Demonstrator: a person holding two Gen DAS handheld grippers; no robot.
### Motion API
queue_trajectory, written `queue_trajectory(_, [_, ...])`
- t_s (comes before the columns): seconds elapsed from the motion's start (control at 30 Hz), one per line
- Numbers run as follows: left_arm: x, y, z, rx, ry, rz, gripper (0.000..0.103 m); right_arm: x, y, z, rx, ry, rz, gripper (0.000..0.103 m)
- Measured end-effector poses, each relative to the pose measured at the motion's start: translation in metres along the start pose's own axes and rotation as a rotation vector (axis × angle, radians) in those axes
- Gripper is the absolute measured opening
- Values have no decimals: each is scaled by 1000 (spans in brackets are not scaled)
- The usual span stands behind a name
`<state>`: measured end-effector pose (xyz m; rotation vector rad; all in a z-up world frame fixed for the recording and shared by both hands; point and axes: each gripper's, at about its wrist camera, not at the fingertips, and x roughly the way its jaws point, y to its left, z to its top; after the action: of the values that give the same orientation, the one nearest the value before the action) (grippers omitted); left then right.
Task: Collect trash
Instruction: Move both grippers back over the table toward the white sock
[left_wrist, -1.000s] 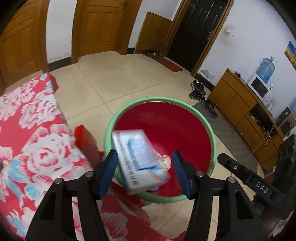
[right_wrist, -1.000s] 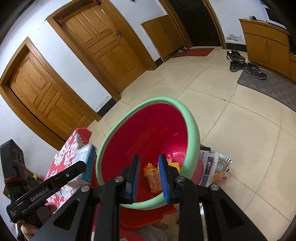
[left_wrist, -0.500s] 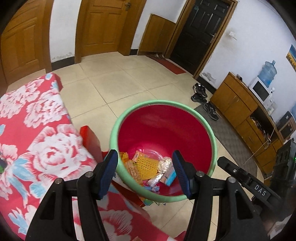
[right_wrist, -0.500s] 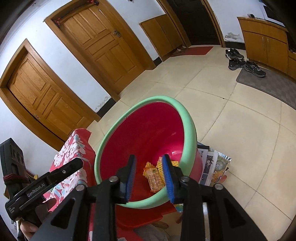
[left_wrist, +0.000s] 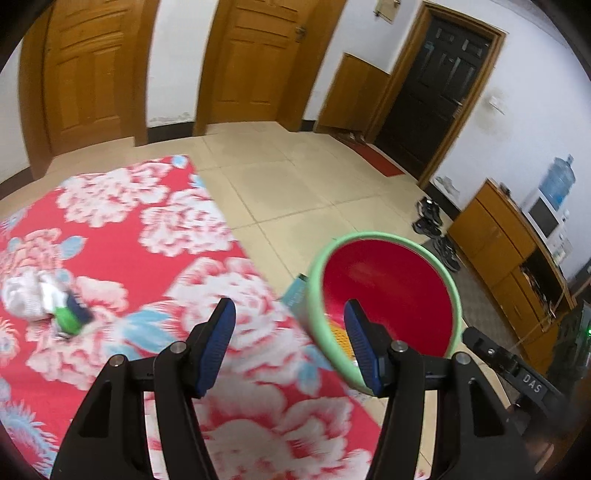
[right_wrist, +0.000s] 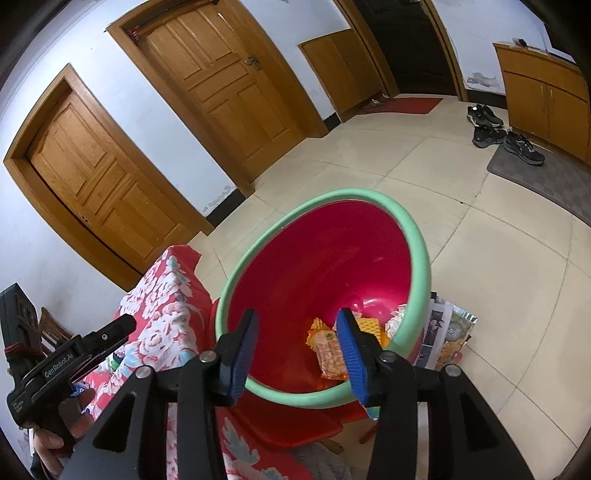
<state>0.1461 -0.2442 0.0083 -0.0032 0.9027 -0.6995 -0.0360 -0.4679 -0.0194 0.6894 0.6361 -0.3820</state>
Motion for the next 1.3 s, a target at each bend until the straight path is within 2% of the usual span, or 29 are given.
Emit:
queue_trajectory(0.53, [-41,111,11,-112,-76,233,60,3,35,-6,-58,18,13,51])
queue_trajectory(0.83, [-46,170,12,-204,-76,357,60,9,52,-10,-92,37,11,51])
queue_trajectory(1.0, [-36,191,6,-247,-50,378,60,13,62,-12,-109,52,12,51])
queue_trajectory(1.3, [-19,207,-4,-297,-4,327,60,23,83,-16,-158,78,19,51])
